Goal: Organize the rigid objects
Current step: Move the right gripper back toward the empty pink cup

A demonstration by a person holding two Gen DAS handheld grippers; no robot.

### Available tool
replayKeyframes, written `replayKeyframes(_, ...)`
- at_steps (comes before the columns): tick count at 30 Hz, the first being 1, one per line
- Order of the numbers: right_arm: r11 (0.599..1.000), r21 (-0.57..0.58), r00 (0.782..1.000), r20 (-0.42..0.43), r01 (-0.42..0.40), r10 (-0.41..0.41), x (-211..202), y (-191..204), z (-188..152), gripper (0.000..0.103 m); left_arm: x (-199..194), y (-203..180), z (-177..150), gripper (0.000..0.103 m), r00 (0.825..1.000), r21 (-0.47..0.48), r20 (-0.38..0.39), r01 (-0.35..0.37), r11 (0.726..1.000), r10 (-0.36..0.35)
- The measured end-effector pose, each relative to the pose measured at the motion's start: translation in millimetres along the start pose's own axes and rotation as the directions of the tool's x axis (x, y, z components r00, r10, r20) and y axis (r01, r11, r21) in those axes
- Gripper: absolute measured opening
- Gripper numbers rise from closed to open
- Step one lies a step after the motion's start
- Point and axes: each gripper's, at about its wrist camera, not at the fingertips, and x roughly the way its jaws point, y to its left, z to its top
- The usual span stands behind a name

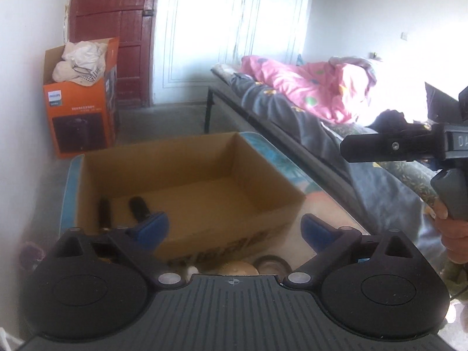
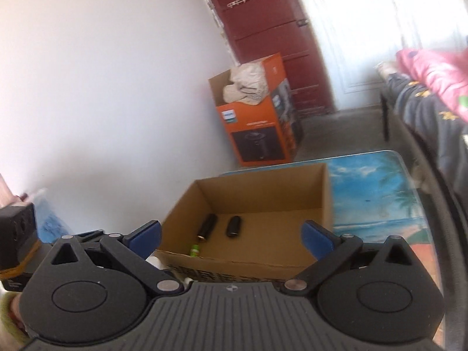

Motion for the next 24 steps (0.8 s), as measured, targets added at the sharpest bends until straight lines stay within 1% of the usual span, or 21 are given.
replayKeyframes(1, 0.998, -0.024, 0.998, 0.007, 0.062, -0.062, -4.8, 1.3, -6.0, 0.103, 0.1, -3.6, -4.8, 0.098, 1.000, -0.001, -0.003, 0.011, 1.000, -0.011)
replayKeyframes(2, 0.988, -0.060, 0.990, 0.018, 0.141, -0.140, -8.2, 4.6, -17.4, 0.103, -2.5, -6.8, -10.2, 0.098, 1.000, -0.007, -0.003, 0.027, 1.000, -0.027)
replayKeyframes(3, 0.976, -0.091, 0.980, 0.028, 0.199, -0.197, -10.6, 6.5, -24.2, 0.103, -2.0, -9.7, -15.3, 0.101, 0.999, -0.015, -0.002, 0.039, 0.999, -0.039)
replayKeyframes(4, 0.957, -0.125, 0.965, 0.036, 0.263, -0.261, -9.1, 9.9, -33.0, 0.103, -0.7, -10.7, -20.3, 0.102, 0.999, -0.023, -0.001, 0.050, 0.999, -0.050)
replayKeyframes(5, 0.931, -0.158, 0.945, 0.043, 0.328, -0.325, -9.1, 12.1, -43.4, 0.103, -1.3, -13.0, -26.0, 0.102, 0.998, -0.025, 0.000, 0.058, 0.998, -0.058)
replayKeyframes(6, 0.909, -0.181, 0.927, 0.051, 0.374, -0.372, -10.9, 12.7, -50.2, 0.103, -0.8, -15.1, -30.7, 0.103, 0.998, -0.020, 0.000, 0.063, 0.998, -0.063)
replayKeyframes(7, 0.890, -0.196, 0.911, 0.058, 0.412, -0.409, -13.5, 12.6, -57.0, 0.103, -0.4, -17.0, -35.4, 0.103, 0.998, -0.022, 0.001, 0.063, 0.998, -0.063)
replayKeyframes(9, 0.862, -0.213, 0.888, 0.071, 0.459, -0.455, -18.3, 13.2, -66.3, 0.103, 1.5, -19.2, -43.0, 0.103, 0.997, -0.031, 0.001, 0.074, 0.997, -0.074)
replayKeyframes(11, 0.845, -0.222, 0.873, 0.094, 0.487, -0.478, -25.7, 10.7, -78.1, 0.103, 3.5, -22.3, -51.2, 0.103, 0.995, -0.054, -0.013, 0.097, 0.994, -0.098)
replayKeyframes(12, 0.841, -0.220, 0.869, 0.104, 0.494, -0.483, -27.2, 9.5, -81.8, 0.103, 6.3, -22.6, -54.9, 0.103, 0.994, -0.072, -0.021, 0.110, 0.991, -0.112)
replayKeyframes(13, 0.844, -0.210, 0.869, 0.110, 0.494, -0.482, -29.7, 8.1, -85.0, 0.103, 8.3, -22.1, -58.0, 0.103, 0.992, -0.087, -0.023, 0.123, 0.989, -0.125)
replayKeyframes(14, 0.855, -0.193, 0.876, 0.112, 0.482, -0.468, -36.3, 3.7, -88.1, 0.103, 9.6, -21.7, -61.7, 0.103, 0.991, -0.100, -0.024, 0.131, 0.986, -0.135)
replayKeyframes(15, 0.870, -0.177, 0.888, 0.110, 0.459, -0.446, -38.1, 1.3, -91.5, 0.103, 11.7, -21.5, -64.3, 0.103, 0.990, -0.111, -0.028, 0.138, 0.984, -0.142)
replayKeyframes(18, 0.942, -0.125, 0.950, 0.079, 0.312, -0.304, -39.4, -13.0, -103.1, 0.103, 16.8, -21.9, -73.0, 0.103, 0.990, -0.118, -0.031, 0.136, 0.984, -0.140)
replayKeyframes(19, 0.957, -0.102, 0.962, 0.058, 0.271, -0.266, -36.7, -16.9, -106.1, 0.103, 17.6, -21.7, -75.7, 0.103, 0.990, -0.117, -0.032, 0.132, 0.984, -0.137)
replayKeyframes(21, 0.973, -0.051, 0.974, 0.034, 0.226, -0.224, -30.6, -23.8, -112.6, 0.103, 18.8, -22.0, -82.5, 0.103, 0.991, -0.099, -0.037, 0.126, 0.987, -0.131)
replayKeyframes(24, 0.977, 0.013, 0.977, -0.002, 0.212, -0.212, -17.2, -30.5, -119.8, 0.103, 22.6, -25.2, -94.8, 0.103, 0.995, -0.060, -0.049, 0.088, 0.994, -0.091)
